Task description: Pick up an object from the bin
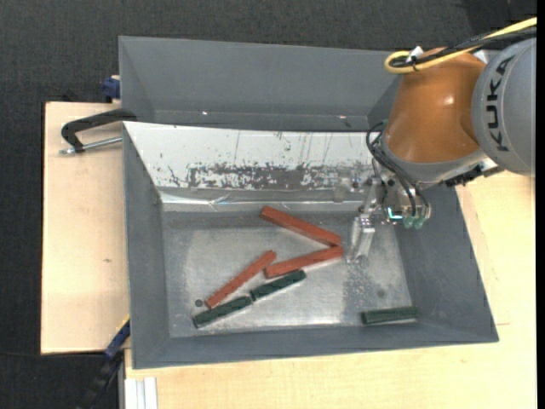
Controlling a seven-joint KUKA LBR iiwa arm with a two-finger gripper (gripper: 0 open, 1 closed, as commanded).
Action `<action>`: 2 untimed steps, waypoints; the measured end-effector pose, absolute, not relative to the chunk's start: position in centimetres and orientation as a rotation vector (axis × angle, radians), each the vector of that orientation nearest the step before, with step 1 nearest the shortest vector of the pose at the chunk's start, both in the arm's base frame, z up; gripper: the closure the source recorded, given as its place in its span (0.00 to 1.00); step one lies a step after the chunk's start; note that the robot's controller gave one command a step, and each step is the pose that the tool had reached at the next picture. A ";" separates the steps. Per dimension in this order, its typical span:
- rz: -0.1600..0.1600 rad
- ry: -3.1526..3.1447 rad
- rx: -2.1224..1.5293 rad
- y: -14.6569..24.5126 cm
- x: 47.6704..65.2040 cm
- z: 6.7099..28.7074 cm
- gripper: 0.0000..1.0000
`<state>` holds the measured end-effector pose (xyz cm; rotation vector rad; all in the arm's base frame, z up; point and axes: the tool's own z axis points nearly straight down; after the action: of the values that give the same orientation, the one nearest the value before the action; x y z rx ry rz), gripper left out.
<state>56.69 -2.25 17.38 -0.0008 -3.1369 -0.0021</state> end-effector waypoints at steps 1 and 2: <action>-0.001 -3.145 0.000 -2.3 56.9 17.8 0.00; 0.000 -3.143 0.167 0.1 56.5 14.2 0.00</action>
Offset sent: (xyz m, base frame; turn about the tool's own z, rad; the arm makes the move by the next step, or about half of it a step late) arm -0.0115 0.0690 -0.1038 -0.3100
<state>56.53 0.06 14.23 0.1674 -3.1430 0.0003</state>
